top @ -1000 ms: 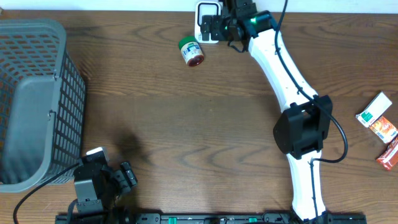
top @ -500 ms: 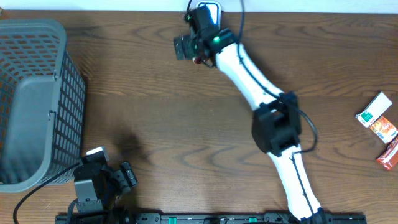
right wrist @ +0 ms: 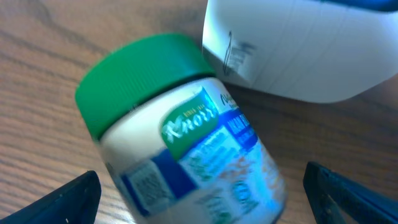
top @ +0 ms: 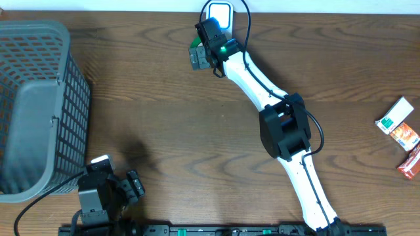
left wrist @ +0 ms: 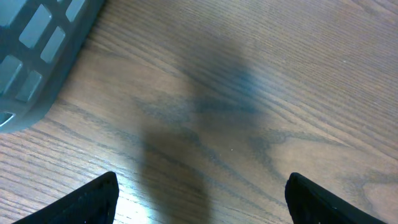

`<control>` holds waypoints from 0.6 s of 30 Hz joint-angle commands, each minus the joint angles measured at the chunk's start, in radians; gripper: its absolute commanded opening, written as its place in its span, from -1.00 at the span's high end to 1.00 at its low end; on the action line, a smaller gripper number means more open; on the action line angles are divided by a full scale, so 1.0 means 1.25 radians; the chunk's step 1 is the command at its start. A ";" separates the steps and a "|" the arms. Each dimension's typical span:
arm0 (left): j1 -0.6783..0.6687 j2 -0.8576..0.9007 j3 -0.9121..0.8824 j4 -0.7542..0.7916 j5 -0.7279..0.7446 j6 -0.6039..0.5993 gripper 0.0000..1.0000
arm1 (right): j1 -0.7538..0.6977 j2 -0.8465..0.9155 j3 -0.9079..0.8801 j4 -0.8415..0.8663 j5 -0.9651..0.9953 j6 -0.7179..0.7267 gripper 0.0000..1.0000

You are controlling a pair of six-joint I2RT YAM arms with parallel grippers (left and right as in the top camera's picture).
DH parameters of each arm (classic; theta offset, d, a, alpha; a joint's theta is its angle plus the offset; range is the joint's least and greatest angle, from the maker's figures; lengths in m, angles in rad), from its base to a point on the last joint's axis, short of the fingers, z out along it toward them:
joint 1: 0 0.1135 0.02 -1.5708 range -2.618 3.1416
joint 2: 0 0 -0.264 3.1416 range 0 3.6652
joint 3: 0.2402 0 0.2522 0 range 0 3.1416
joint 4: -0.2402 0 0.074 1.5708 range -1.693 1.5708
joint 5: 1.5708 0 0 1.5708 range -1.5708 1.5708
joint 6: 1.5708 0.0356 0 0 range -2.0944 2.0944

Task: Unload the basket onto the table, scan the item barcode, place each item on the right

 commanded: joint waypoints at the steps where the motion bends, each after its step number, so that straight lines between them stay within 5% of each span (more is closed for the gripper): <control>1: 0.001 -0.002 0.005 -0.002 0.007 0.004 -0.72 | 0.002 -0.005 0.009 0.014 0.013 0.043 -0.98; 4: 0.001 -0.002 0.005 -0.002 0.007 0.005 -0.72 | 0.002 0.012 0.009 0.031 0.010 0.043 -0.96; 12: 0.000 -0.002 0.005 -0.002 0.007 0.005 -0.72 | -0.002 0.037 0.009 0.047 0.001 0.010 -0.45; 18: 0.001 -0.002 0.005 -0.002 0.007 0.005 -0.72 | -0.002 0.038 0.009 0.010 -0.001 -0.018 -0.38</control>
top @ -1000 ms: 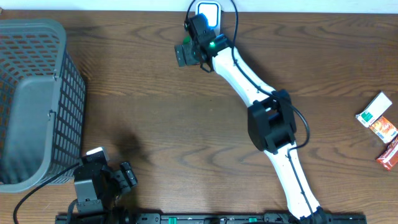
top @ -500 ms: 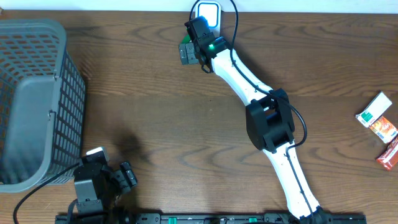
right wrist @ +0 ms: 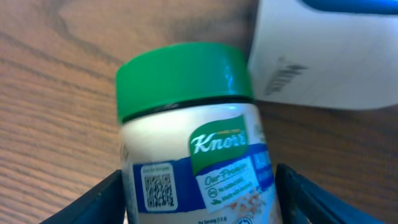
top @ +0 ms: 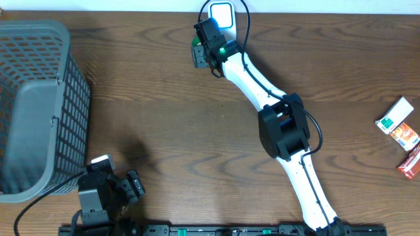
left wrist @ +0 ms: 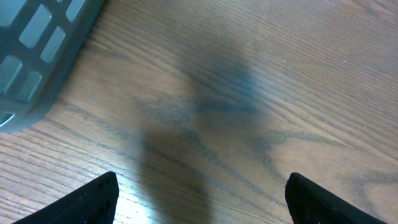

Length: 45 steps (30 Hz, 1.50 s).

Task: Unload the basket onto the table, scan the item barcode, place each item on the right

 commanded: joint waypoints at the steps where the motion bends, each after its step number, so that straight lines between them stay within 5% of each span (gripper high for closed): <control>1: 0.001 -0.002 0.005 -0.002 0.007 0.005 -0.72 | -0.003 0.029 0.009 -0.020 0.015 -0.023 -0.46; 4: 0.001 -0.002 0.005 -0.002 0.007 0.005 -0.72 | -0.004 0.029 0.009 -0.029 0.015 -0.023 -0.64; 8: 0.001 -0.002 0.005 -0.002 0.007 0.005 -0.72 | -0.004 0.029 0.009 -0.026 0.015 -0.023 -0.62; 15: 0.000 -0.002 0.005 -0.002 0.007 0.005 -0.72 | -0.004 0.029 0.009 -0.020 0.015 -0.023 -0.11; 21: 0.001 -0.002 0.005 -0.002 0.007 0.005 -0.72 | -0.002 0.022 0.009 -0.070 0.014 -0.023 -0.04; 36: 0.000 -0.002 0.005 -0.002 0.007 0.004 -0.72 | 0.015 -0.058 0.009 -0.740 -0.263 0.074 0.27; 41: 0.001 -0.002 0.005 -0.002 0.007 0.005 -0.72 | 0.053 -0.058 0.009 -0.844 -0.292 0.083 0.10; 45: 0.001 -0.002 0.005 -0.002 0.007 0.005 -0.72 | 0.092 -0.066 0.009 -0.860 -0.290 0.083 -0.47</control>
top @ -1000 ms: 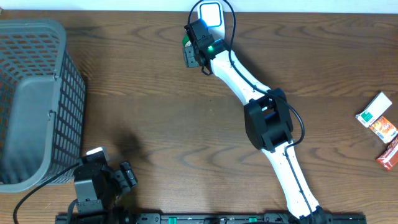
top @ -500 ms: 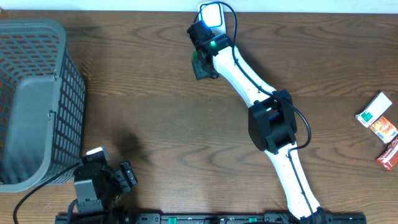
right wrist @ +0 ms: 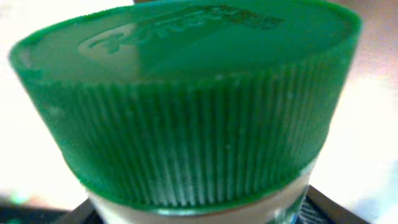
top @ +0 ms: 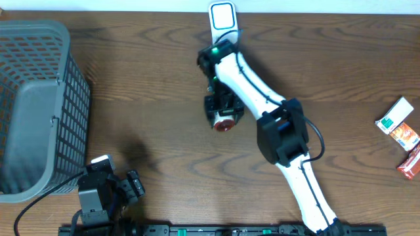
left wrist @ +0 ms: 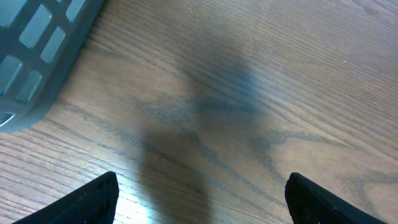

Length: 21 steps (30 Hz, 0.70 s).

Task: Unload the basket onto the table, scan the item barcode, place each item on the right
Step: 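Lift the green jar and tilt it with the right gripper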

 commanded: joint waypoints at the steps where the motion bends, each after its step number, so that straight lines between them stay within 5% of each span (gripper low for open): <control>1: 0.001 -0.002 0.005 -0.002 0.007 0.005 -0.72 | 0.043 -0.017 -0.002 -0.006 -0.032 0.014 -0.52; 21: 0.001 -0.002 0.005 -0.002 0.007 0.005 -0.72 | -0.006 -0.020 0.005 0.133 -0.018 0.014 -0.99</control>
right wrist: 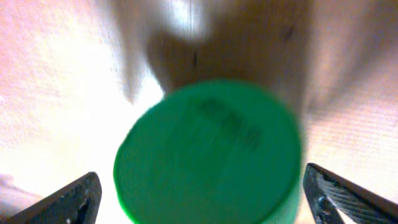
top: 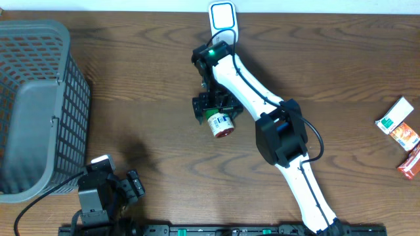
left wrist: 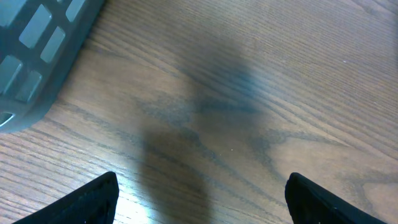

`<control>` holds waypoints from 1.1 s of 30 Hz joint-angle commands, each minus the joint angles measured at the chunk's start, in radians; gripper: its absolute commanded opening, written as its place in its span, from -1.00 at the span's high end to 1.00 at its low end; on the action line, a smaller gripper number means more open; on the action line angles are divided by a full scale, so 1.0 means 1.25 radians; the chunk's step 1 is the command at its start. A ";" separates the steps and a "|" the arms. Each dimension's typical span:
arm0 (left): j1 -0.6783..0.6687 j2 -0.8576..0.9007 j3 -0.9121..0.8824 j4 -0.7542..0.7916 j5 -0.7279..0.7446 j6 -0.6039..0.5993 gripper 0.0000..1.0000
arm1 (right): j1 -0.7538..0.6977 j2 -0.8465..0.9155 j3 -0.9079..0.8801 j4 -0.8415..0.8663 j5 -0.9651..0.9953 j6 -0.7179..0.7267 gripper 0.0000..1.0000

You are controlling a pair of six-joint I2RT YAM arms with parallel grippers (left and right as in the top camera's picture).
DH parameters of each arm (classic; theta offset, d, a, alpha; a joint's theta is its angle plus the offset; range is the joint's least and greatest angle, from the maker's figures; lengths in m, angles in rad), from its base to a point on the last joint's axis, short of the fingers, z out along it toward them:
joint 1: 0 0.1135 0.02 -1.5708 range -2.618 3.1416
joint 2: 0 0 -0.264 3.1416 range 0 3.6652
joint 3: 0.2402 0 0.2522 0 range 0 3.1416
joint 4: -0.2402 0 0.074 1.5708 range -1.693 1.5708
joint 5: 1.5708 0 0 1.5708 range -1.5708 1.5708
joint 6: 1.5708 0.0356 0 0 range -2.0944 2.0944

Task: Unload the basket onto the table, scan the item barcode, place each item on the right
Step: 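Lift the green jar and tilt it with the right gripper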

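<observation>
The Knorr jar (top: 220,122), white with a blue label and green cap, lies tilted on the table at mid-table, cap end toward my right gripper (top: 212,107). The right wrist view shows the blurred green cap (right wrist: 208,152) end on. It sits between the two fingertips (right wrist: 84,196), which are spread wide with a gap on each side, so that gripper (right wrist: 200,180) is open. The white barcode scanner (top: 222,14) stands at the far edge, behind the arm. My left gripper (left wrist: 202,190) is open over bare wood at the near left (top: 133,185).
A grey mesh basket (top: 39,98) fills the left side, and its corner (left wrist: 37,56) shows in the left wrist view. Several small packets (top: 400,128) lie at the right edge. The right arm (top: 275,131) stretches across the middle.
My right gripper has opened, its fingers now standing apart from the cap. The jar has shifted slightly left and looks farther from the wrist camera. The left arm has not moved.
My right gripper had the jar beside the scanner with its fingers spread around it. Then it was shut on the jar there. Later it held the jar at mid-table, away from the scanner. Now the fingers are open around the cap.
</observation>
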 commanded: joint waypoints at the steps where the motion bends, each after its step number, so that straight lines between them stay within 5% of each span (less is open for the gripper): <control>1: 0.000 -0.002 0.005 -0.002 0.007 0.005 -0.72 | -0.008 -0.020 0.005 0.049 -0.003 -0.023 -0.98; 17: 0.000 -0.002 0.005 -0.002 0.007 0.005 -0.72 | 0.044 -0.020 0.002 0.045 -0.004 -0.029 -0.78; 29: 0.001 -0.002 0.005 -0.002 0.007 0.005 -0.72 | 0.060 -0.020 -0.003 0.104 -0.003 0.001 -0.06; 33: 0.000 -0.002 0.005 -0.002 0.007 0.005 -0.72 | 0.051 -0.020 0.007 0.123 -0.004 -0.011 -0.02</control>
